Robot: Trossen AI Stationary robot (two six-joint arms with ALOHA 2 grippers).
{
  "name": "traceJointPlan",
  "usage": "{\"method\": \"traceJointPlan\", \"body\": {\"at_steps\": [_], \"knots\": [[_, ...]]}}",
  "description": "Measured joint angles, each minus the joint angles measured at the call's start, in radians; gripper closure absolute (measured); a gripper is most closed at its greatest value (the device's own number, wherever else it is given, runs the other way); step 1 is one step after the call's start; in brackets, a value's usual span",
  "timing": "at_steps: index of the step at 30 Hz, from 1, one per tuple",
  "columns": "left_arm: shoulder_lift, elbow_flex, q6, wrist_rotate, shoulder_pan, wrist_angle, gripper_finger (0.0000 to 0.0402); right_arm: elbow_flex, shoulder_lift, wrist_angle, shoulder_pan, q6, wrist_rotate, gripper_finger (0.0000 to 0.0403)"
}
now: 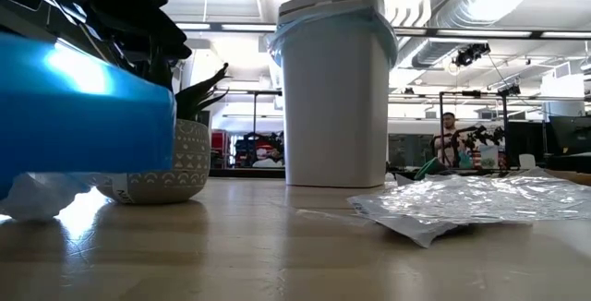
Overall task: Place trash/remove bag and relplace
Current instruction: Put the transparent plastic into the trash bin
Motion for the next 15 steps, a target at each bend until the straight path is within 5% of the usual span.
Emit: {"method": "traceJointPlan", "body": {"at_steps": [6,15], "knots": [[0.000,0.000,0.000,0.007,0.000,0.000,0.0321,-0.001,0.044,-0.022,-0.127,0.024,-0.118,0.0403],[0.000,0.000,0.009,0.007,0.000,-0.001,0.0321,-0.001,0.073,-0.183,-0.153,0.108,-0.119,0.0399]]}}
